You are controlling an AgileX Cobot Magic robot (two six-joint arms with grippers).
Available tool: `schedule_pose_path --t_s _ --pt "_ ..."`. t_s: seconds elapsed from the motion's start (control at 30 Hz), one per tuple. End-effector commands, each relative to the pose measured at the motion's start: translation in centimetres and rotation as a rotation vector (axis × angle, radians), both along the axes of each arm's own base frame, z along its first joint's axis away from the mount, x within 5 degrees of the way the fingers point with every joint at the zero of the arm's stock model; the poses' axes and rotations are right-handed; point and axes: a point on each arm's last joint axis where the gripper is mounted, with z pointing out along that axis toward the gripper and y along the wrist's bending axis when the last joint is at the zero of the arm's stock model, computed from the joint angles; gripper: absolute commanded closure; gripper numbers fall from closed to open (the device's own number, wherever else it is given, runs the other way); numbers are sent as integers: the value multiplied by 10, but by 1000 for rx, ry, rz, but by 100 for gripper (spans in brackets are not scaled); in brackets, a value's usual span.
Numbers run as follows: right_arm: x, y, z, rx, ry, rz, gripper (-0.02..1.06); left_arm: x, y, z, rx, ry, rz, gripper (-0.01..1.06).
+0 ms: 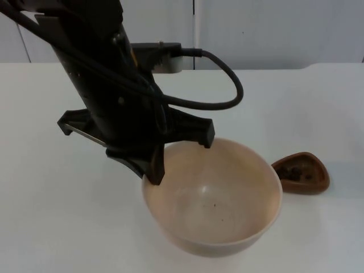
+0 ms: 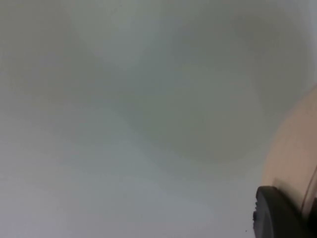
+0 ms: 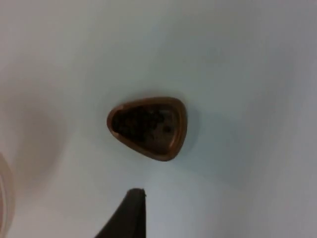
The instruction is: Pick up the bowl with the left hand and pour the coffee beans from the cup into the bowl with the right hand.
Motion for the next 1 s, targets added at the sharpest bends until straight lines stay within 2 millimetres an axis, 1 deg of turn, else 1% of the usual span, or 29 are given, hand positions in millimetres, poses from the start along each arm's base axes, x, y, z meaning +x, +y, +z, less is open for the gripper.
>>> schedule_pose_path --t_s 0.0,0.13,0.17,0.3,0.33,0.47,0.5,0.57,0.63,0.67,0.8,0.83,0.97 --pt "4 3 -1 0 10 -12 -1 -1 -2 2 -14 -12 2 105" --pt "14 6 -20 -21 75 -12 0 -1 -2 2 -18 -11 4 105" --pt "14 6 -20 -21 75 -12 0 -1 -2 2 -18 -11 4 105" --pt "26 9 -40 -40 120 -19 5 -1 -2 2 -18 -11 4 105" --pt "26 9 -40 -40 120 -19 5 -1 -2 2 -18 -11 4 105" --pt "40 14 -60 -40 127 -23 6 -1 -2 2 -18 -11 4 105" --pt "40 14 -60 -40 127 -23 6 -1 -2 2 -18 -11 4 105" --pt "47 16 -70 -38 124 -25 6 -1 -2 2 -18 -11 4 105" --pt "50 22 -82 -62 141 -20 6 -1 -2 2 -18 -11 4 105" --pt "50 22 -82 -62 141 -20 6 -1 -2 2 -18 -11 4 105" --pt "58 39 -106 -115 136 19 9 -1 -2 2 -19 -13 4 105" --pt "58 39 -106 -115 136 19 9 -1 -2 2 -19 -13 4 105" --pt "65 44 -123 -89 139 11 9 -1 -2 2 -19 -13 4 105"
